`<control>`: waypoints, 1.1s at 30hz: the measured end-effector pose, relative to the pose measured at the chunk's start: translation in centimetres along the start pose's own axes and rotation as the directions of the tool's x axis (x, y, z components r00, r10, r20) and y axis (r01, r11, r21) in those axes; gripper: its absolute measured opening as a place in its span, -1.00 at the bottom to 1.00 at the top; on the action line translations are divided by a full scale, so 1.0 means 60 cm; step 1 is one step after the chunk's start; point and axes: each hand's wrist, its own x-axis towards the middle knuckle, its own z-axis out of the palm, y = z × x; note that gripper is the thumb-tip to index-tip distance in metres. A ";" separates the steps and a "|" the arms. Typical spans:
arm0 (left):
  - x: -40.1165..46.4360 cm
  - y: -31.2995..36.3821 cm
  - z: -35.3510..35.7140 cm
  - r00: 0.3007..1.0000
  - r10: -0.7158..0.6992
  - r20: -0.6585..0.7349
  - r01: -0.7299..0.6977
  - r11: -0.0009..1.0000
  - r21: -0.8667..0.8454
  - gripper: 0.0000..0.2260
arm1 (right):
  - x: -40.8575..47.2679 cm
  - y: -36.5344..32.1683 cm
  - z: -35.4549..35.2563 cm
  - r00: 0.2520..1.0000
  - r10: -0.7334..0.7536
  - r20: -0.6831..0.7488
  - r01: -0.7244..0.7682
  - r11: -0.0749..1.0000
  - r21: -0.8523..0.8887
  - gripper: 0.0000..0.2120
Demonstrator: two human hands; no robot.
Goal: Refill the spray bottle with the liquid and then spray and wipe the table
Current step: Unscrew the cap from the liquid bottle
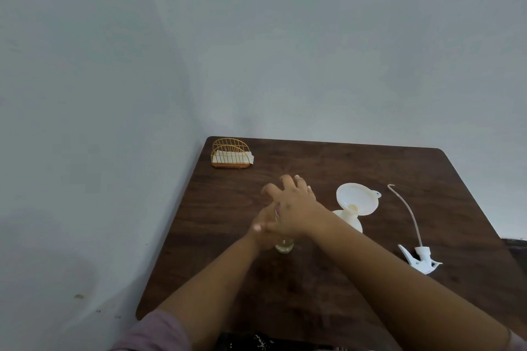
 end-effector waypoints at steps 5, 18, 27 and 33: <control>0.001 -0.005 0.001 0.998 -0.058 -0.029 0.057 0.998 -0.035 -0.39 | 0.003 -0.008 -0.002 0.990 0.132 0.055 -0.130 0.991 -0.045 -0.65; -0.002 -0.004 0.002 0.999 -0.047 -0.009 0.047 0.998 0.051 -0.48 | 0.004 -0.007 0.014 0.988 0.152 0.009 -0.148 0.968 -0.201 -0.60; -0.001 -0.010 0.002 0.998 0.004 -0.067 -0.009 0.997 -0.076 -0.40 | 0.005 -0.004 0.016 0.988 0.099 -0.115 -0.109 0.990 -0.091 -0.48; 0.002 0.000 0.000 1.000 -0.008 0.001 0.008 0.997 -0.077 -0.66 | 0.004 0.009 0.003 0.999 -0.006 -0.037 0.004 0.999 -0.038 -0.57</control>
